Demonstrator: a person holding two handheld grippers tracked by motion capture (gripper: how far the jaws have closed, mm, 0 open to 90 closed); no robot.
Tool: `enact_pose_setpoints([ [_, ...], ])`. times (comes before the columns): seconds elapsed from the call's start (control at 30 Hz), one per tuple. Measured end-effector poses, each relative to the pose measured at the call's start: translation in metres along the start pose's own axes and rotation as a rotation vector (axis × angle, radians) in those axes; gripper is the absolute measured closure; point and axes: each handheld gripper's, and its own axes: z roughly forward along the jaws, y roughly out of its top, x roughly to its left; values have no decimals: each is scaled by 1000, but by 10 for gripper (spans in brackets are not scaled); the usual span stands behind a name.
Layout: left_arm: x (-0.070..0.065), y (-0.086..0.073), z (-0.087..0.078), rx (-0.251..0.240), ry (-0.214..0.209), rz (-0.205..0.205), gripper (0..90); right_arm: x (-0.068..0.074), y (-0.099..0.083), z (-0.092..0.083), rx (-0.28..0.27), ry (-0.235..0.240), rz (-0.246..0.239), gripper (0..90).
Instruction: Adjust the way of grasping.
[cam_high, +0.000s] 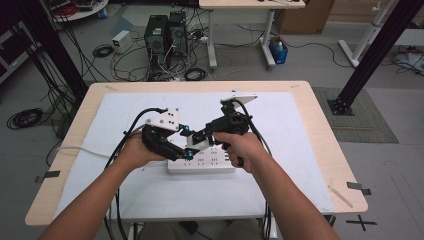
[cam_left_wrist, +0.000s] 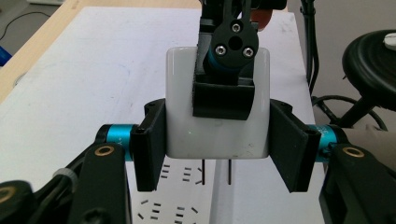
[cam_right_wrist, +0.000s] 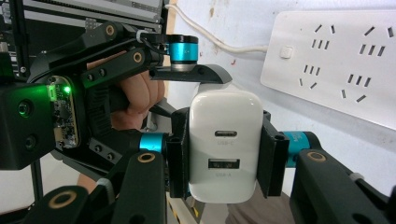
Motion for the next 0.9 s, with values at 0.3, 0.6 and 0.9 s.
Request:
enact_pose_setpoints([
  [0.3, -1, 1, 0, -10, 13, 8, 426, 1, -1, -1, -16, 0, -7, 622],
  [0.6, 2, 0, -2, 22, 17, -3, 359, 1, -1, -2, -19, 11, -23, 622],
  [0.9, 17, -1, -7, 164, -17, -181, 217, -2, -2, -15, -43, -23, -40, 622],
])
